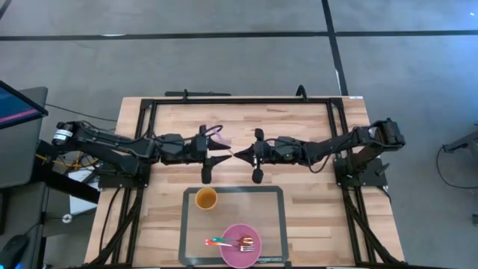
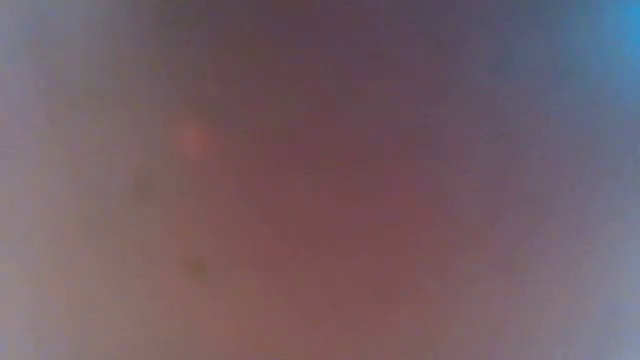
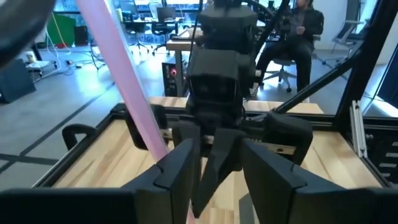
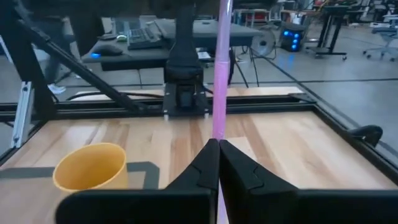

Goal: Pick & Place Utensil
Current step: Put the pink straw into the yellow cup on the transparent mat

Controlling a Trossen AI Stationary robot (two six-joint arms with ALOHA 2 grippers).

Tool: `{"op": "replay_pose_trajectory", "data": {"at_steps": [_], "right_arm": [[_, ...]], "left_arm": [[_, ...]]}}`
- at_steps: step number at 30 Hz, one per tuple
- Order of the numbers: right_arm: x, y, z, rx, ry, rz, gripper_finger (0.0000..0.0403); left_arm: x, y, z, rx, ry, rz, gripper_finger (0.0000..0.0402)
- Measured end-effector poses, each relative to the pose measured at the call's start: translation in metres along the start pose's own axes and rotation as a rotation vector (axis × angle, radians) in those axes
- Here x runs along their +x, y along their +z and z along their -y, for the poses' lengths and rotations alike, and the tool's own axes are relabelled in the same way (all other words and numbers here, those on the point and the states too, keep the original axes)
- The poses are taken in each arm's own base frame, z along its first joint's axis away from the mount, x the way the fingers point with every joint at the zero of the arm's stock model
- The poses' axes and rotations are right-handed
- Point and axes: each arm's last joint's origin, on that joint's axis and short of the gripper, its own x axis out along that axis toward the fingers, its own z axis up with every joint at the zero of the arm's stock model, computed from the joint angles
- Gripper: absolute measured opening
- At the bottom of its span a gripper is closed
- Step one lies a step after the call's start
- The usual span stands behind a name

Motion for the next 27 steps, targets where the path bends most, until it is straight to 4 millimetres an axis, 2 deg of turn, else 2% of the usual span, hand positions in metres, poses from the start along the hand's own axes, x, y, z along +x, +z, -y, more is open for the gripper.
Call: {"op": "replay_pose_trajectory", "data": {"at_steps": [9, 20, 27], "right_arm": [[-0.002, 0.005, 0.006, 0.005, -0.032, 0.022, 0.0000], [-0.009, 0.013, 0.007, -0.019, -0.066, 0.033, 0.0000], [-0.022, 0.011, 0.018, 0.052, -0.221, -0.102, 0.0000]], "left_arm": [[-0.002, -0.003, 0.002, -0.024, -0.011, -0.035, 0.0127], [-0.008, 0.001, -0.002, -0.020, 0.056, -0.032, 0.0122], [-0.028, 0.015, 0.008, -0.042, -0.016, 0.034, 0.0106]]}}
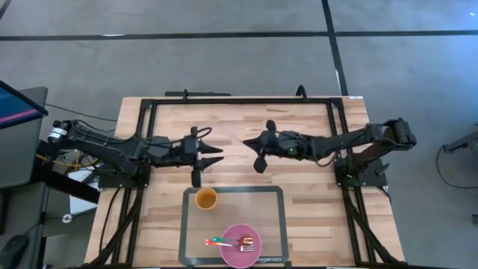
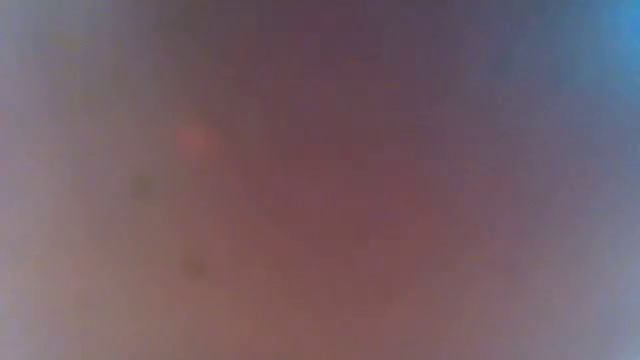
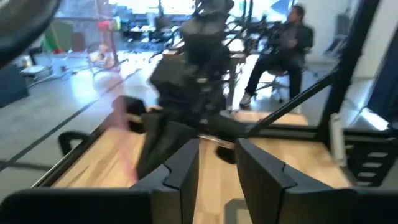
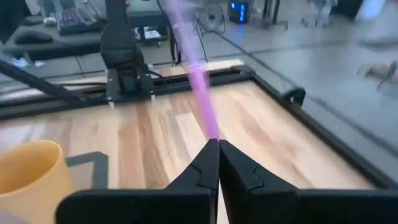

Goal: Pick & Place Utensil
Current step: Put the pink straw into the yellow cup on the transparent mat

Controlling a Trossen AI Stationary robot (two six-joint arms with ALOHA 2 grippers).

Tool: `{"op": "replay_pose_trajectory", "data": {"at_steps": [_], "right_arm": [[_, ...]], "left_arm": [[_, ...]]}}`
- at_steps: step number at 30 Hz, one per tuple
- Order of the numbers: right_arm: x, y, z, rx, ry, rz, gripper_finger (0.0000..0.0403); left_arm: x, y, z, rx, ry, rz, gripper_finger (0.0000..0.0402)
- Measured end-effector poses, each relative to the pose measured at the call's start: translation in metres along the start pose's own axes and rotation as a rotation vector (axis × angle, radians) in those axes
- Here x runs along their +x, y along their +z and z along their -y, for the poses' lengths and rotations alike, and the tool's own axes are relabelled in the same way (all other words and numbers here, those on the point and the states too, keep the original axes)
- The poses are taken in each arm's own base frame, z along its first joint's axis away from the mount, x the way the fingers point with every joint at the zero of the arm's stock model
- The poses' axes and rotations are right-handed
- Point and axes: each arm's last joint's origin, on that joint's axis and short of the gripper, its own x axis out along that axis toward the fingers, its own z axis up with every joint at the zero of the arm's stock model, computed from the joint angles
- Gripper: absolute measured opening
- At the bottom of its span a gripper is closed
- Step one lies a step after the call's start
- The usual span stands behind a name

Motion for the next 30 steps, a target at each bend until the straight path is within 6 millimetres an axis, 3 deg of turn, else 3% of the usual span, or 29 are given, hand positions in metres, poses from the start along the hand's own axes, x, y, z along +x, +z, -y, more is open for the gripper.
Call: {"op": "replay_pose_trajectory", "data": {"at_steps": [6, 9, 17, 22, 30], "right_arm": [[-0.019, 0.009, 0.013, 0.221, 0.048, -0.092, 0.0000], [-0.022, 0.003, 0.015, 0.290, 0.027, -0.171, 0.0000], [-0.007, 0.009, 0.005, 0.241, -0.005, -0.434, 0.0000], [0.005, 0.002, 0.000, 0.100, -0.012, -0.587, 0.0000], [0.014, -0.006, 0.003, 0.067, -0.028, -0.636, 0.0000]], "left_arm": [[-0.012, 0.008, 0.007, -0.018, -0.055, 0.038, 0.0096], [-0.013, 0.010, 0.006, 0.041, -0.049, 0.058, 0.0096], [-0.003, 0.005, 0.003, 0.332, -0.031, 0.036, 0.0112], [0.014, -0.017, -0.003, 0.412, 0.011, -0.116, 0.0129], [0.053, -0.074, -0.055, 0.462, 0.178, -0.494, 0.0155]]}}
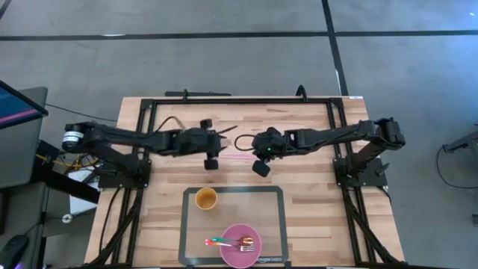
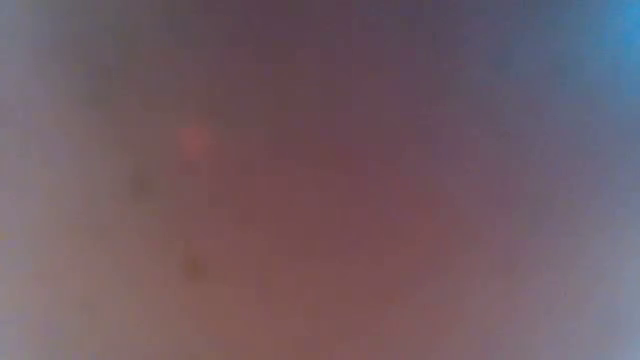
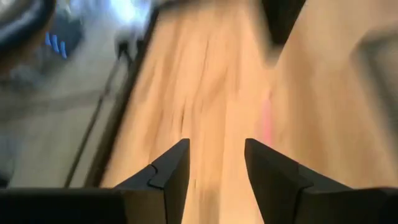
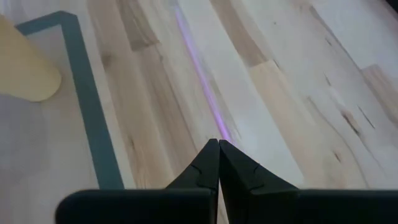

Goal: Pick & Place Utensil
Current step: Put the pink straw into the yellow cup on the transparent mat

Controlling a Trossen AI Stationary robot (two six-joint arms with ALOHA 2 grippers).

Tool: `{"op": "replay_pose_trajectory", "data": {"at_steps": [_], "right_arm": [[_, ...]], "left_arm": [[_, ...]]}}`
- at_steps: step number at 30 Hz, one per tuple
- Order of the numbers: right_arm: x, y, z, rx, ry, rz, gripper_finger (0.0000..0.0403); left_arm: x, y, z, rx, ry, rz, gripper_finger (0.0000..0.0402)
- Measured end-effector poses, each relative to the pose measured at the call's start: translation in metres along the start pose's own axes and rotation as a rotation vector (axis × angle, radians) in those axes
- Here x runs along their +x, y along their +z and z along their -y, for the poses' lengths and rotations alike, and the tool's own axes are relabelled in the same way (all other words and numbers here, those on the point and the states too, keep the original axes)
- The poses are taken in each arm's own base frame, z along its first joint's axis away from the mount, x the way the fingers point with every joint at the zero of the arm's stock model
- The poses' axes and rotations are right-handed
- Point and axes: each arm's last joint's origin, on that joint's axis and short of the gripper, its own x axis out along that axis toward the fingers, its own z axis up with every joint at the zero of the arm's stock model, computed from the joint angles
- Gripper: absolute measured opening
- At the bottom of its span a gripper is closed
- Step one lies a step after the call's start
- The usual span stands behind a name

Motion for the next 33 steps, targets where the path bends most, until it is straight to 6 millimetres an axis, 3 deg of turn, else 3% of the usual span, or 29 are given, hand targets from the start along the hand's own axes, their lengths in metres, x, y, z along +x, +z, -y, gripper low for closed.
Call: {"op": "replay_pose_trajectory", "data": {"at_steps": [3, 6, 9, 12, 22, 33], "right_arm": [[-0.003, 0.001, 0.002, 0.005, -0.002, 0.008, 0.0000], [-0.005, 0.002, 0.002, 0.006, 0.000, 0.017, 0.0000], [-0.004, 0.002, 0.002, 0.004, -0.001, 0.013, 0.0000], [-0.002, 0.001, 0.002, -0.007, -0.005, 0.003, 0.0000], [-0.002, 0.001, 0.001, -0.017, -0.003, 0.009, 0.0000], [-0.002, 0.001, 0.001, -0.011, -0.003, 0.010, 0.0000]], "left_arm": [[0.022, -0.022, -0.014, -0.023, 0.030, -0.138, 0.0155], [0.034, -0.038, -0.025, -0.139, -0.072, -0.179, 0.0152], [0.037, -0.047, -0.034, -0.294, -0.241, -0.168, 0.0147], [0.038, -0.052, -0.038, -0.385, -0.285, -0.177, 0.0142], [0.039, -0.082, -0.004, -0.379, -0.361, -0.279, 0.0124], [0.034, -0.115, 0.015, -0.354, -0.337, -0.355, 0.0119]]}}
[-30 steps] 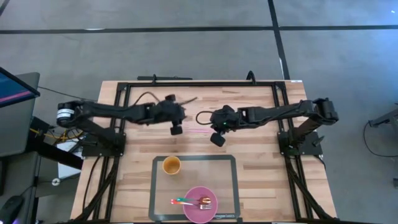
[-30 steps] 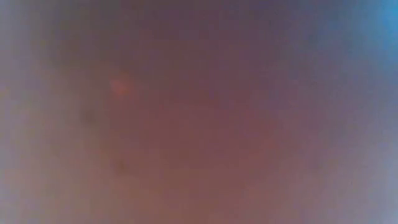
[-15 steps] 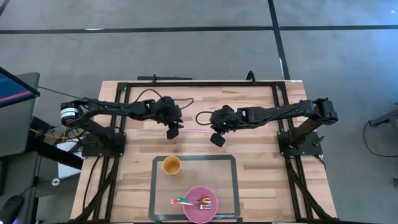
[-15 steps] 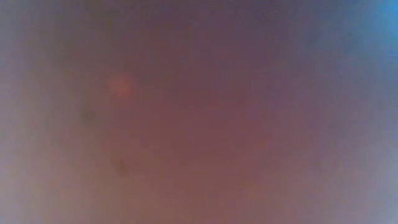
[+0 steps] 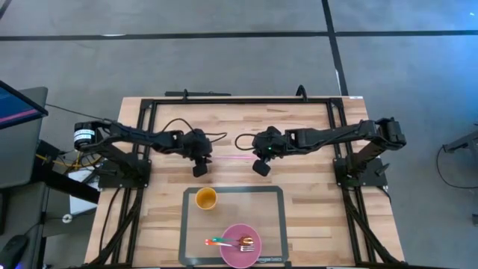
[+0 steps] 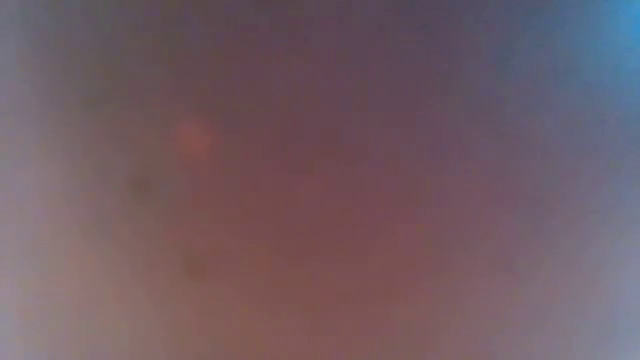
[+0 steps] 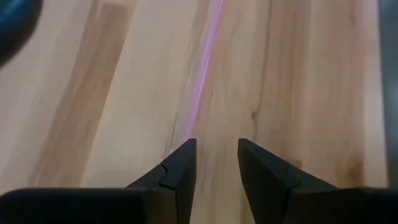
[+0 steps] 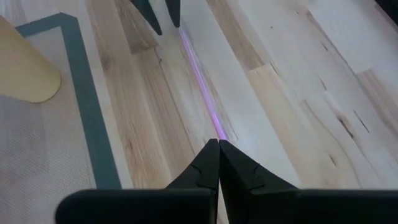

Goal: Pick & Place Utensil
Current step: Put the pink straw into the yellow cup on the transparent mat

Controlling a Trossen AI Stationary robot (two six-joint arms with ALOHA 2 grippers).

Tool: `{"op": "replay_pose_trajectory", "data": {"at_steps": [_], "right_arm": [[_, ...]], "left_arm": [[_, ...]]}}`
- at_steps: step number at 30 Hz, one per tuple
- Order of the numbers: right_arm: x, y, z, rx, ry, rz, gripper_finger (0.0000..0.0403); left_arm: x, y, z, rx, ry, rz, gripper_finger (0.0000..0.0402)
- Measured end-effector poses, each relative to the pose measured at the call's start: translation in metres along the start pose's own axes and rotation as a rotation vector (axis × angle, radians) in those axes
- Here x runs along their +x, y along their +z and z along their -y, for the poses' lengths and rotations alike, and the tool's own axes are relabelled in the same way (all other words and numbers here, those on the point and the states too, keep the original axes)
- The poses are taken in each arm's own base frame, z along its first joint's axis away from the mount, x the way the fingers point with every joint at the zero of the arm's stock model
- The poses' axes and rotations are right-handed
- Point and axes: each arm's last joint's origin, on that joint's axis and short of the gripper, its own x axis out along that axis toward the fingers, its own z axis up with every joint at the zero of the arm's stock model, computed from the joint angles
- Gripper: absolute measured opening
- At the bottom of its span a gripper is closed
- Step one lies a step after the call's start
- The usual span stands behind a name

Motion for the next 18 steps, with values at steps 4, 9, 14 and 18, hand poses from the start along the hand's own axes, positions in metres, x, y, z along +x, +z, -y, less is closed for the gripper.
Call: {"op": "replay_pose_trajectory", "data": {"at_steps": [4, 9, 14, 18], "right_arm": [[0.000, 0.000, 0.000, 0.006, 0.000, 0.001, 0.0000], [0.000, 0.000, 0.000, 0.006, 0.001, 0.002, 0.0000], [0.000, 0.002, -0.001, 0.010, 0.007, 0.023, 0.0000], [0.000, 0.004, -0.001, 0.013, 0.014, 0.036, 0.0000]], "left_arm": [[0.004, -0.012, 0.000, 0.000, 0.006, 0.001, 0.0114], [0.011, -0.028, 0.001, 0.002, 0.003, -0.016, 0.0108], [0.018, -0.034, 0.000, 0.005, 0.007, 0.016, 0.0071], [0.018, -0.034, -0.001, 0.000, 0.006, 0.029, 0.0011]]}}
